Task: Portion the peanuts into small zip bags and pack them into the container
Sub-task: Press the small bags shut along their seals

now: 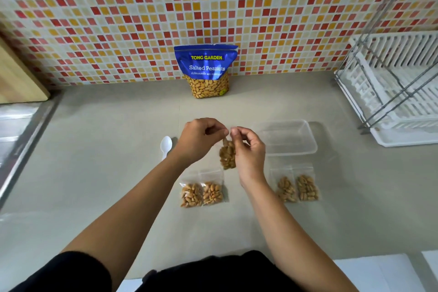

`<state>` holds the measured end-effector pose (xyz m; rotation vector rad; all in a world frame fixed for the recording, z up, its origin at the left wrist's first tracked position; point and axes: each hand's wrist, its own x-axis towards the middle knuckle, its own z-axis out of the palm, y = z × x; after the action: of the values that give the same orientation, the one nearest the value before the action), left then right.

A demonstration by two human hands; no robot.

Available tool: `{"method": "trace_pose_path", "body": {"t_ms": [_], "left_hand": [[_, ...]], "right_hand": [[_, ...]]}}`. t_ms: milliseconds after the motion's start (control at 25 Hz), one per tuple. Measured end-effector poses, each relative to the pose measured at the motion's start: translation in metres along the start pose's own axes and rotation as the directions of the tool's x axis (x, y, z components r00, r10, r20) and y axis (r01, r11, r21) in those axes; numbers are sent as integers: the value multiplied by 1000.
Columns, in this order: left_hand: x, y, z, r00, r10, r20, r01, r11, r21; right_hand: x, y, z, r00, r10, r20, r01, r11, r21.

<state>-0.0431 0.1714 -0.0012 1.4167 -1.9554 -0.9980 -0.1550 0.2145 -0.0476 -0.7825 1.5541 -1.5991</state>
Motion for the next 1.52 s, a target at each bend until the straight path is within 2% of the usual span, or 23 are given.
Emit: {"method": "trace_pose_path", "body": {"t_ms": [160, 320, 480, 760, 840, 920, 1040, 1120, 1160, 1240, 1320, 1360, 1520], "left_hand": [[-3, 12, 10, 988, 110, -113, -95, 987, 133], [-3, 14, 9, 971, 183, -155, -146, 964, 221], [-7, 4, 6, 960, 243, -135, -197, 938, 286], [-14, -10, -1, 964, 247, -99, -201, 920, 337], [-17, -12, -2, 970, 207, -126, -167, 948, 269], [-25, -10, 0, 987, 81, -141, -57, 985, 166], [-43, -16, 23, 988, -153, 1, 152, 987, -46], [-53, -25, 39, 965, -257, 60, 264, 940, -217], [-56, -31, 45, 946, -321, 54, 323, 905, -278], [-59, -42, 54, 900, -436, 15, 421, 858, -295], [-63, -48, 64, 874, -485, -19, 472, 859, -200], [-65, -49, 68, 873, -486, -30, 478, 868, -134], [-68, -55, 83, 914, -406, -18, 405, 907, 117]], "right_hand": [[-1, -4, 5, 991, 76, -106, -75, 997, 17], [5, -9, 0, 984, 12, -176, -18, 999, -31], [7, -4, -2, 987, 27, -157, -36, 998, -57], [5, -2, -6, 996, 26, -88, -36, 993, -112], [7, -6, -10, 998, 31, -60, -37, 994, -107], [9, -9, -12, 995, 95, -29, -95, 995, -4], [9, -2, -13, 970, 241, 5, -240, 964, 113], [6, 9, -13, 952, 304, 24, -305, 945, 114], [4, 15, -13, 948, 316, 29, -318, 945, 73], [2, 33, -21, 965, 264, 14, -254, 941, -223], [0, 48, -33, 987, 158, 14, -118, 792, -598], [-2, 54, -37, 992, 125, 21, -74, 710, -700], [0, 61, -40, 990, 133, 50, -28, 525, -851]]}}
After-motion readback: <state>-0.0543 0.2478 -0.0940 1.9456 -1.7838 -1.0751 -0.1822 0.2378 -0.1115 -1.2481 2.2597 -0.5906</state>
